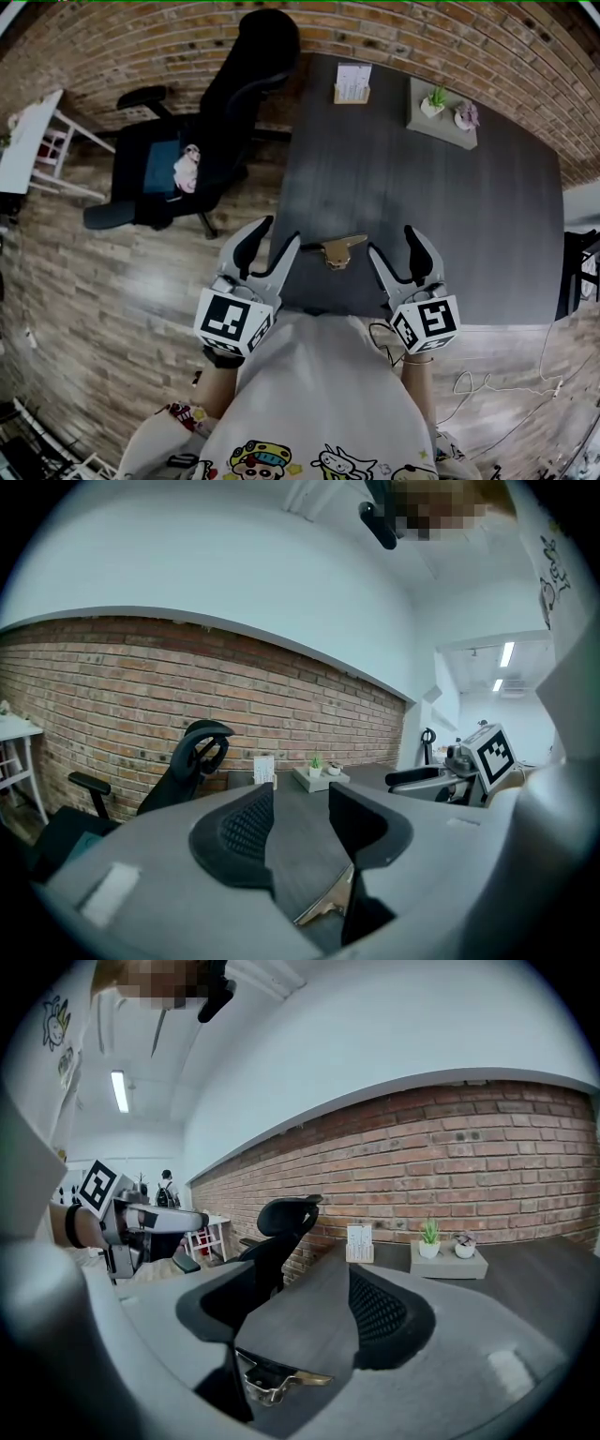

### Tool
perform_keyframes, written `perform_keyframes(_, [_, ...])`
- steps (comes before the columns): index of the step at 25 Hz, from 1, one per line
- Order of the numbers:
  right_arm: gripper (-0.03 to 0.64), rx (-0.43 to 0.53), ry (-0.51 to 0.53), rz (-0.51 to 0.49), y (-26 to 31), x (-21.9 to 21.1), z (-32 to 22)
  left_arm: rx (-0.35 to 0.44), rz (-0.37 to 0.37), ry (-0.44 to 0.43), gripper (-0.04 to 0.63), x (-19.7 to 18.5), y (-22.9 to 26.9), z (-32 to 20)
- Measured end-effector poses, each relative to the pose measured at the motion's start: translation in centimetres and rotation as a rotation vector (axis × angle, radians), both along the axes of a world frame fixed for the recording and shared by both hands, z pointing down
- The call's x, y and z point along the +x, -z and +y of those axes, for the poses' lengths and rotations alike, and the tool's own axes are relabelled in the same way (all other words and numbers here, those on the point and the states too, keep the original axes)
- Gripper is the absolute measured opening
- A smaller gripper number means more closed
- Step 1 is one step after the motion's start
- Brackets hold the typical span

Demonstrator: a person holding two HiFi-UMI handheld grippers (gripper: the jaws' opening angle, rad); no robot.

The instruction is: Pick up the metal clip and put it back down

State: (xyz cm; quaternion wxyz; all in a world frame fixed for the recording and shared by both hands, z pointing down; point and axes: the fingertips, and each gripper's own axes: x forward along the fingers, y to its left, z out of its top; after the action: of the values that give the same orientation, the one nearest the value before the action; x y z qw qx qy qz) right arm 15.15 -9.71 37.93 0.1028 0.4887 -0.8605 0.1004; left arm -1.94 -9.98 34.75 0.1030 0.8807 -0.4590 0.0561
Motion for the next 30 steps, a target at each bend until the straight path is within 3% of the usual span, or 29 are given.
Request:
perform_keyframes(15, [0.311, -0.082, -0.012, 0.015, -2.5, -2.4, 0.4, -0.051, 0.0, -0.068, 0.187, 0.0, -2.1, -0.6])
perform_keyframes(30, [0.318, -0.245, 0.043, 0.073, -10.3, -5.1, 2.1, -0.12, -0.014, -0.1, 0.187, 0.1, -5.2, 1.0])
